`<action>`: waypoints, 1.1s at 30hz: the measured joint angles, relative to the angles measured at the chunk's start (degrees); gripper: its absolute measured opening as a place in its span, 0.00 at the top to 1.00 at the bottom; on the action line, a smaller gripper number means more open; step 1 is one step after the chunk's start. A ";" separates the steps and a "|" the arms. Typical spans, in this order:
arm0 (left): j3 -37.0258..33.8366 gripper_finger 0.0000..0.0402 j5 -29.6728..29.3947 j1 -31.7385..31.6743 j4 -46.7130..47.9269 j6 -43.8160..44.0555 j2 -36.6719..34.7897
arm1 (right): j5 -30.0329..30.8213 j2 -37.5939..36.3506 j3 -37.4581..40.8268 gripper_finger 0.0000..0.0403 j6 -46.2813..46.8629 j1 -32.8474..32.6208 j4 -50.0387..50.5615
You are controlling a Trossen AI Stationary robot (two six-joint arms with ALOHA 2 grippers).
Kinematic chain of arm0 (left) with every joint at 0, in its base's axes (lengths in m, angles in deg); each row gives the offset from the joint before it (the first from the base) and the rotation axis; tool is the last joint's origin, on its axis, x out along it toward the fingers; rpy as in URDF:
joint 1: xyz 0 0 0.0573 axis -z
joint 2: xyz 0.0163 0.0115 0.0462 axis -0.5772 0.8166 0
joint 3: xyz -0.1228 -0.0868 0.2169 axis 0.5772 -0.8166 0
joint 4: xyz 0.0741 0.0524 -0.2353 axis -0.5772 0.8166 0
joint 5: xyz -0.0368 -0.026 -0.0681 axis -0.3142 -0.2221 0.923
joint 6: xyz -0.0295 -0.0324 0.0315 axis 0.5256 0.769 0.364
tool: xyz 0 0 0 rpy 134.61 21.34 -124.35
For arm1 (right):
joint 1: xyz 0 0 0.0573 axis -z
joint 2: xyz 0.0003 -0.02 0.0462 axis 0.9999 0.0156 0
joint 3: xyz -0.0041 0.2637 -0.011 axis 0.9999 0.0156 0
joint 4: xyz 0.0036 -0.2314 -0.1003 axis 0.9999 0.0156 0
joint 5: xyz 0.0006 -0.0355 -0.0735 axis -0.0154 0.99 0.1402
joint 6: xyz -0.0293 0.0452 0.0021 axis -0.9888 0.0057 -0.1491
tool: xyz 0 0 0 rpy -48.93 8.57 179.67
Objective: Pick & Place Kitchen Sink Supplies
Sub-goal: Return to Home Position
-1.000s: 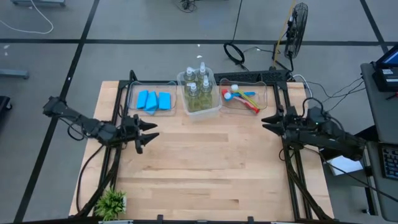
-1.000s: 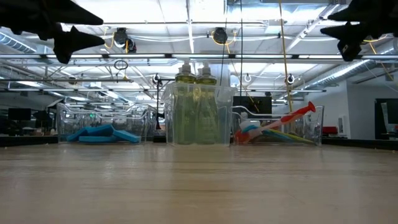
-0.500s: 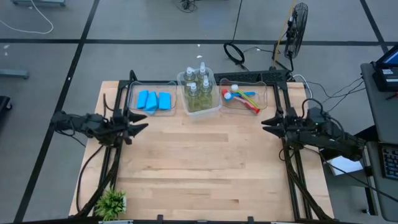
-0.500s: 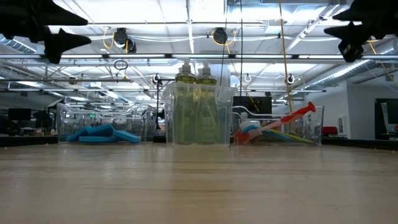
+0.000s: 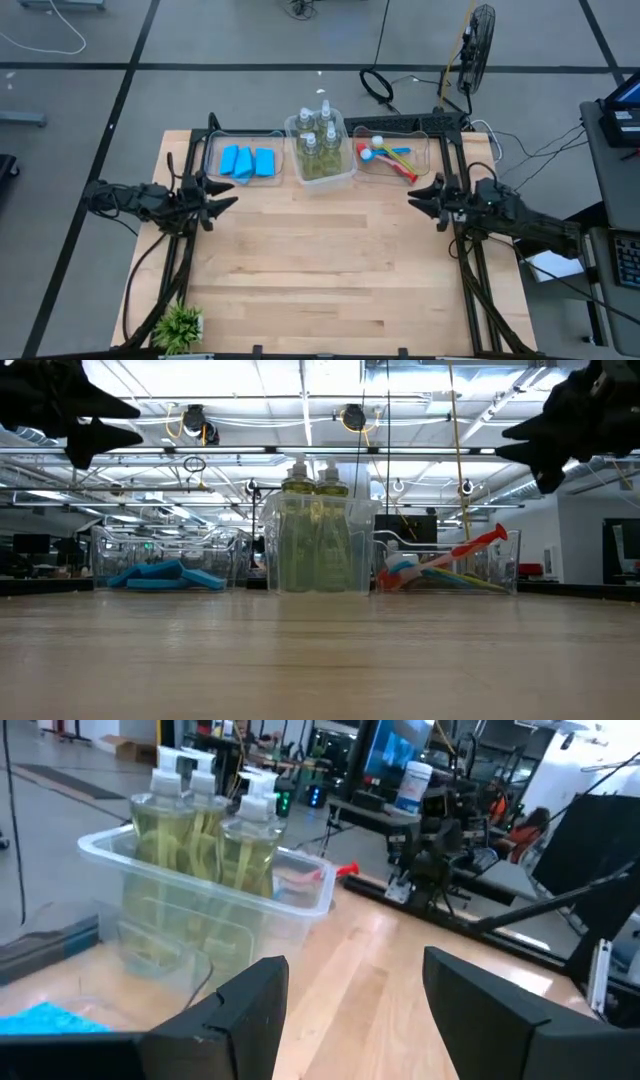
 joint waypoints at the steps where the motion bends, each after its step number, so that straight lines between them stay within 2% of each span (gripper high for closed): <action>1: 0.01 0.42 -0.29 0.00 0.02 -0.12 -0.01 | -0.04 -0.02 0.80 0.68 0.44 0.00 -0.28; 9: 0.00 0.42 -0.85 -0.07 1.99 -0.24 0.01 | 0.11 0.01 4.48 0.68 1.38 0.00 -0.68; 17: 0.00 0.42 -0.85 -0.07 2.02 -1.14 0.01 | 0.00 -0.02 10.33 0.68 0.94 -0.02 -12.47; 25: 0.00 0.42 -0.47 -0.07 2.02 -1.12 0.01 | -0.46 0.04 10.59 0.68 -0.24 0.00 -12.55; 30: 0.00 0.42 -0.37 -0.07 2.02 -0.19 0.01 | -4.85 0.06 10.66 0.68 -1.00 -0.02 -12.05; 33: 0.00 0.42 -0.35 -0.07 2.00 -0.03 0.01 | -4.79 0.06 10.68 0.68 -2.50 -0.02 -12.09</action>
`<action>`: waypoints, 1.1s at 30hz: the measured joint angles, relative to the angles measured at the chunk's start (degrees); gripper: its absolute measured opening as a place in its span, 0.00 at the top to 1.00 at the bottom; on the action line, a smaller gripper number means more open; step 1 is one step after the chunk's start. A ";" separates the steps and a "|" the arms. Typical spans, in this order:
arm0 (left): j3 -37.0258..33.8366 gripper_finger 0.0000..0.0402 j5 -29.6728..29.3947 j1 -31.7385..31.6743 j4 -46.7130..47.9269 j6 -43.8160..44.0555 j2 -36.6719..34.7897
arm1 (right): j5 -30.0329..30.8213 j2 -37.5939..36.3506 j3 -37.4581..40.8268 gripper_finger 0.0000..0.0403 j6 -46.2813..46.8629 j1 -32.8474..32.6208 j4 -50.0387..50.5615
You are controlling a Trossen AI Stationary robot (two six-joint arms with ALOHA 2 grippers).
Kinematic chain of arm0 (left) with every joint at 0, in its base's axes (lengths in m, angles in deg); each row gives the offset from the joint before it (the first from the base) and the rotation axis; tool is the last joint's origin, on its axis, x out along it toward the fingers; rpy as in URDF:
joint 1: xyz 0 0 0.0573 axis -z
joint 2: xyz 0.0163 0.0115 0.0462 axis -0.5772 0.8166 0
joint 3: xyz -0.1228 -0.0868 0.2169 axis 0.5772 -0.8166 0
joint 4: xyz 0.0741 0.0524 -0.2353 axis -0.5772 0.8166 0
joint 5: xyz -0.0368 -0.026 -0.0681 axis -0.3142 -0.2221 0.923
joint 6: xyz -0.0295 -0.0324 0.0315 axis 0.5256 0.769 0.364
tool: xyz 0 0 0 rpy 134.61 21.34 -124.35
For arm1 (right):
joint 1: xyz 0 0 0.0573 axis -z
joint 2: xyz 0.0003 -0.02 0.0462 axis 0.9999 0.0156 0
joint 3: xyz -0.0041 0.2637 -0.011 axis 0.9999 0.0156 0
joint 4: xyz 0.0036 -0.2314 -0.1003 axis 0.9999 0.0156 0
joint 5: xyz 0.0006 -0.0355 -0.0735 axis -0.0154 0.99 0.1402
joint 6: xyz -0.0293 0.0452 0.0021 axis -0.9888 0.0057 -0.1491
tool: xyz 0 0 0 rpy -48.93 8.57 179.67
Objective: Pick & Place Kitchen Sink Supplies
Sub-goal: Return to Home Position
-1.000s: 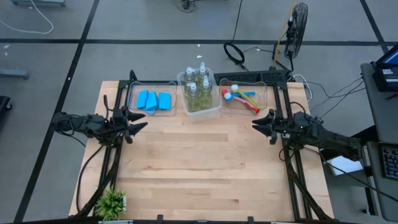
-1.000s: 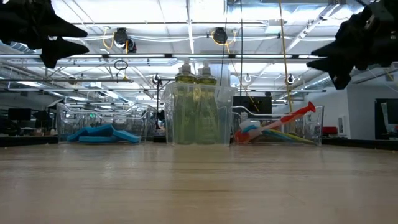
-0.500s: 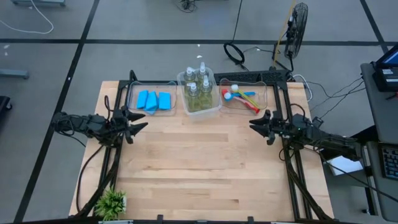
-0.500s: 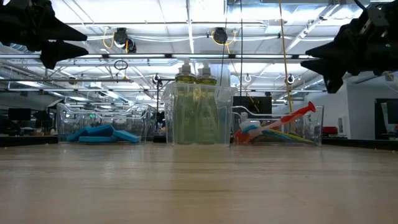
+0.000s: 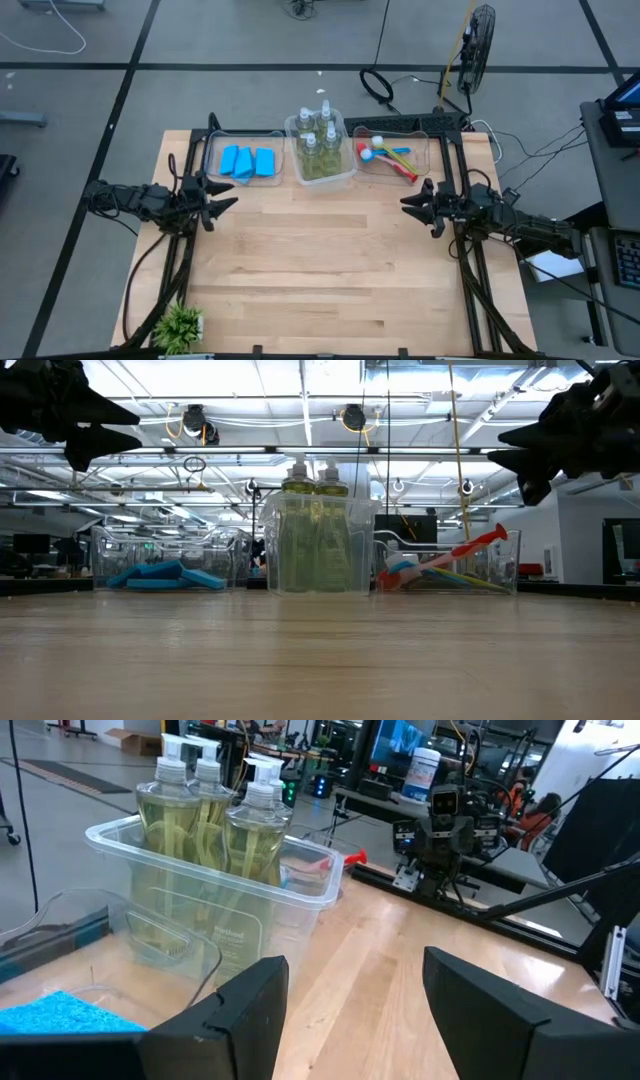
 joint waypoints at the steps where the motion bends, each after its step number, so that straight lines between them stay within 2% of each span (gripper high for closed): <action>1: 0.00 0.42 0.00 0.00 0.00 0.10 0.00 | 0.00 0.00 0.00 0.68 -0.47 0.00 0.00; 33: 0.02 0.42 -0.04 0.00 -0.26 -0.22 0.00 | 0.15 0.00 0.09 0.68 -0.36 0.00 -0.83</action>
